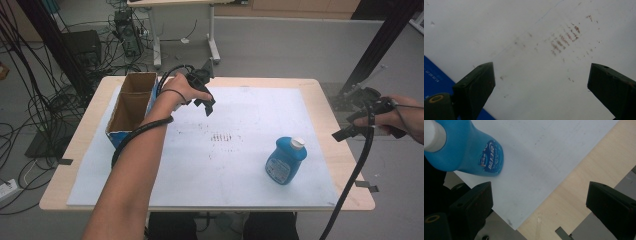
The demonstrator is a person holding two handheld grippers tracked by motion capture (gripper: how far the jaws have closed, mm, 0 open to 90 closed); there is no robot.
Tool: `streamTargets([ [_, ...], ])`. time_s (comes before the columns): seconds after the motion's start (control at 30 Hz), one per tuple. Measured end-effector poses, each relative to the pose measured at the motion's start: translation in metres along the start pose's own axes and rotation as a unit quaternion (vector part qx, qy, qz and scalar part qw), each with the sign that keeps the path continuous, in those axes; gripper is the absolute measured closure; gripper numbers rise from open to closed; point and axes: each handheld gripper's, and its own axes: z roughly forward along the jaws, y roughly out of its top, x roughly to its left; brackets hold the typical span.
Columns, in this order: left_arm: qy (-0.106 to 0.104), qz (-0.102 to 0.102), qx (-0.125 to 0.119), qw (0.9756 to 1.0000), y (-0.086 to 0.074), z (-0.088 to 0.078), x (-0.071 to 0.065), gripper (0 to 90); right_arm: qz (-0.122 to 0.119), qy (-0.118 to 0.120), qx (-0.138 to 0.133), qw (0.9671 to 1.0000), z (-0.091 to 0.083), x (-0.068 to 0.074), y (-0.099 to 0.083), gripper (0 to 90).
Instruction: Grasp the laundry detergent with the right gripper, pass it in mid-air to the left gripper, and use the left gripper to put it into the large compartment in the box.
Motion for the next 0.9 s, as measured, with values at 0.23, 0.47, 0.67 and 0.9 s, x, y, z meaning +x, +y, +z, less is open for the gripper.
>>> streamTargets([
  [0.23, -0.001, 0.0, 0.001, 1.0, -0.001, 0.003, 0.0, 8.0, 0.005, -0.002, -0.005, 1.0, 0.003, 0.006, -0.018, 7.0],
  [0.47, -0.002, 0.002, 0.002, 1.0, 0.001, 0.004, -0.001, 8.0, 0.005, 0.001, -0.012, 0.9999, 0.008, 0.01, -0.034, 7.0],
  [0.67, -0.005, 0.002, 0.003, 1.0, 0.003, 0.005, -0.002, 8.0, 0.003, 0.002, -0.005, 1.0, 0.012, 0.018, -0.043, 6.9],
  [0.9, -0.007, 0.003, 0.006, 1.0, 0.004, 0.006, -0.002, 8.0, 0.006, -0.003, -0.004, 1.0, 0.012, 0.023, -0.05, 6.8],
])
